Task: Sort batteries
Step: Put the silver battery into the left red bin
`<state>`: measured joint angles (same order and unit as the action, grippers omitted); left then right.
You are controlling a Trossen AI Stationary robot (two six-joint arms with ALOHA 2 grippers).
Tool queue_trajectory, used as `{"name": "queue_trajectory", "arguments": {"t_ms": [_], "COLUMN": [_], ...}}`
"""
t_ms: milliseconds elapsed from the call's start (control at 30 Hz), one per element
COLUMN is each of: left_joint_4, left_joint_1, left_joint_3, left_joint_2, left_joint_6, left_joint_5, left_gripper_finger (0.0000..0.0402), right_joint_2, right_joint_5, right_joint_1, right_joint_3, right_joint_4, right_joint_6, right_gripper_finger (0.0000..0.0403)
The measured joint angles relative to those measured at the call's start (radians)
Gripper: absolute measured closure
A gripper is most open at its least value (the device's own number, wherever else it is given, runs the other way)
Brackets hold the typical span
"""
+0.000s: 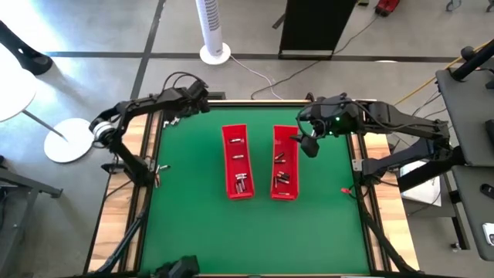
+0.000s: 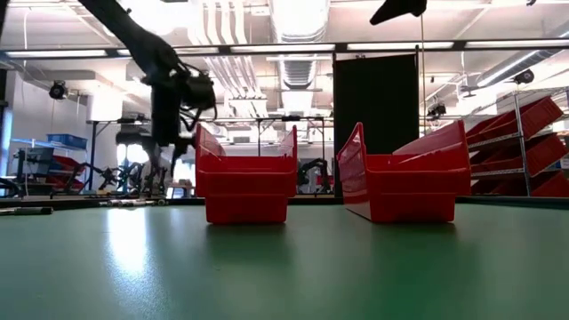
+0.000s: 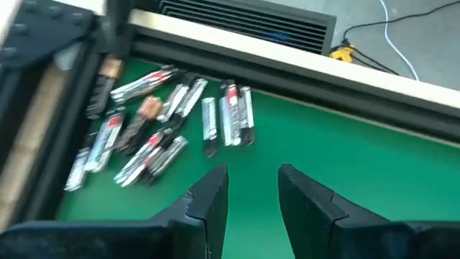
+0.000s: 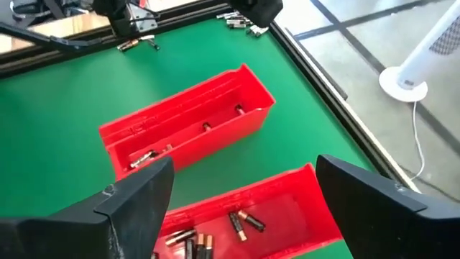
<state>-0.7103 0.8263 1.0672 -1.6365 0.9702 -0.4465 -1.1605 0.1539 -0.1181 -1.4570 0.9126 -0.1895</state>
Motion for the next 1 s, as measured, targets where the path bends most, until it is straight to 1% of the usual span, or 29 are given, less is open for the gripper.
{"name": "queue_trajectory", "arguments": {"t_ms": [133, 233, 333, 533, 667, 833, 1000], "left_joint_4": [0.067, 0.067, 0.071, 0.14, 0.163, 0.16, 0.169], "left_joint_1": [0.034, 0.069, 0.104, 0.131, 0.154, 0.173, 0.174], "left_joint_3": [0.0, 0.0, 0.0, 0.0, 0.0, 0.0, 0.0], "left_joint_2": [-0.075, -0.124, -0.155, -0.163, -0.166, -0.19, -0.212], "left_joint_6": [0.01, 0.044, 0.089, 0.08, 0.071, 0.034, 0.014], "left_joint_5": [0.019, 0.034, 0.072, 0.072, 0.061, 0.053, 0.053], "left_gripper_finger": [0.0299, 0.0299, 0.0299, 0.0299, 0.0299, 0.0299, 0.0298], "right_joint_2": [0.003, 0.006, 0.006, 0.006, 0.006, 0.006, 0.002], "right_joint_5": [0.0, 0.0, 0.004, 0.006, 0.041, 0.085, 0.086], "right_joint_1": [0.0, 0.0, 0.0, 0.0, 0.0, 0.0, 0.0], "right_joint_3": [0.0, 0.0, 0.0, 0.0, 0.0, 0.0, 0.0], "right_joint_4": [0.033, 0.082, 0.124, 0.113, 0.084, 0.069, 0.068], "right_joint_6": [-0.05, -0.1, -0.136, -0.144, -0.14, -0.146, -0.152], "right_gripper_finger": [0.0065, 0.0068, 0.0073, 0.0078, 0.007, 0.006, 0.0058]}}
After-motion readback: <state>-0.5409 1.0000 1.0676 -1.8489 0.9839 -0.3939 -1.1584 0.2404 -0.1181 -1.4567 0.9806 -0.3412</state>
